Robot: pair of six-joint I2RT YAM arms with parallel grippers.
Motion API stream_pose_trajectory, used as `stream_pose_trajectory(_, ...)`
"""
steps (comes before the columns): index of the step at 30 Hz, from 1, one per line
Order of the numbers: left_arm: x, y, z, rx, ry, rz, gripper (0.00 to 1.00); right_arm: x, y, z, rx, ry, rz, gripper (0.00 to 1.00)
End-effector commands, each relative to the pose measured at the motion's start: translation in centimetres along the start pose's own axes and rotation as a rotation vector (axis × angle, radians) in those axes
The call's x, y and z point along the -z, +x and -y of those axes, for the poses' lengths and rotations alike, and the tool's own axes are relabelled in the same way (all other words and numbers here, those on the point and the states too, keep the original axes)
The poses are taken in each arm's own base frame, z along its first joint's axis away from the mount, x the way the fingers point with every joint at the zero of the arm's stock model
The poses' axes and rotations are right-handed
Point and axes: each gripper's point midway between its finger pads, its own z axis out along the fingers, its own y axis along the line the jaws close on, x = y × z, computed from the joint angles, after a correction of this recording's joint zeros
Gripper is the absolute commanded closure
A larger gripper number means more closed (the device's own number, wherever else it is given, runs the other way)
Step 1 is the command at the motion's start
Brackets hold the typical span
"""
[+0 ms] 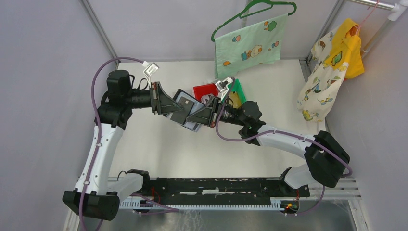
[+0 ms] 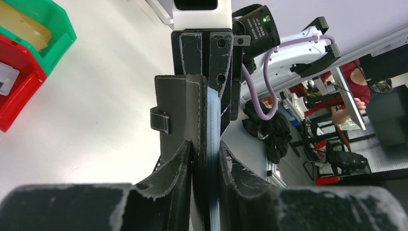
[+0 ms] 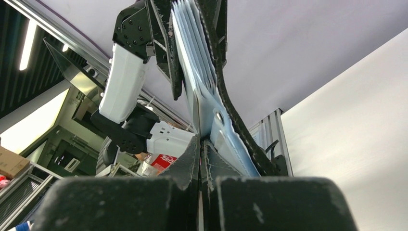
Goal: Take the credit cards out of the card holder
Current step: Remove the credit card from the card holder.
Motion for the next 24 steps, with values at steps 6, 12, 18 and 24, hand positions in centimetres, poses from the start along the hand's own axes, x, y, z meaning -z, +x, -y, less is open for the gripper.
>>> stream_pose_trajectory(6,1.0,1.9,4.6,-0.026,0.186,-0.105,0.61,0.7,-4.1,-1.4,0.095,-0.016,0.17,1.0)
stream_pose_trajectory(12,1.0,1.9,4.5,-0.012,0.188,-0.111,0.75,1.0,-4.2,-1.6,0.104,-0.014,0.173,1.0)
stream_pose_trajectory(18,1.1,2.2,4.6,-0.009,0.196,-0.117,0.91,1.4,-3.7,-1.3,0.099,-0.005,0.17,1.0)
stream_pose_trajectory(24,1.4,2.5,5.6,-0.021,0.231,-0.126,0.86,2.0,-3.0,-0.9,0.094,0.005,0.159,1.0)
